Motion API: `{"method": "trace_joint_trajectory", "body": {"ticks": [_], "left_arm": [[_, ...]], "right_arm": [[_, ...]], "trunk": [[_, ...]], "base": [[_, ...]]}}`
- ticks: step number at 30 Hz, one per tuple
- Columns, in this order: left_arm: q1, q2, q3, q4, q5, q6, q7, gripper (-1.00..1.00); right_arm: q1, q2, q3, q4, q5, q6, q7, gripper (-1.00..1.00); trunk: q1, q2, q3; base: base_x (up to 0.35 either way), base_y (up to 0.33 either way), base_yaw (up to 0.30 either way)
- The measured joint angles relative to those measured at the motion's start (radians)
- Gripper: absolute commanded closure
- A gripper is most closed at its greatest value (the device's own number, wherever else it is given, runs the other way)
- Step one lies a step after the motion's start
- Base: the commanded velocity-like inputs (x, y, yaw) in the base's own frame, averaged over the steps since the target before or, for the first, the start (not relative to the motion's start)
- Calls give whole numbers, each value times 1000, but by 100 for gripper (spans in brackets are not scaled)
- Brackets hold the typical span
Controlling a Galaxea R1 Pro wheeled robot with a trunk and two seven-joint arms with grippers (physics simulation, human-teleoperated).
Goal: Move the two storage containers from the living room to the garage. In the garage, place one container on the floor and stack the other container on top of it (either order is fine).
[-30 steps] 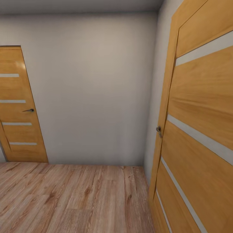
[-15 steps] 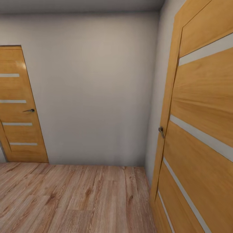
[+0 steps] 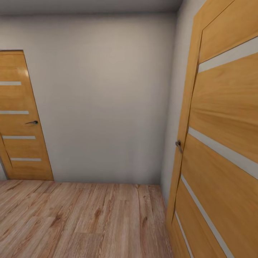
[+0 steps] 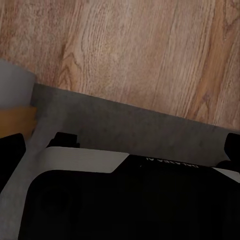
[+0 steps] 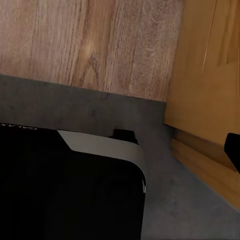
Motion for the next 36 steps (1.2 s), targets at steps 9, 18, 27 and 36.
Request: {"method": "trace_joint_trajectory", "body": {"ticks": [9,18,27,36], "left_arm": [[0,2,0,0,1,1,0,-100],[0,3,0,0,3,3,0,-100],[0,3,0,0,3,3,0,-100],[0,3,0,0,3,4,0,-100]], "right_arm": [[0,0,1,0,0,0,-1,-100],[0,3,-3,0,-1,-1,-7,-100],[0,4,-5,0,-1,2,-7,-100],[0,5,-6,0,-3,2,-7,-100]], "trunk": [[0,0,0],[0,0,0],[0,0,0],[0,0,0]], "base": [[213,0,0],[316,0,0],[320,0,0],[320,0,0]]}}
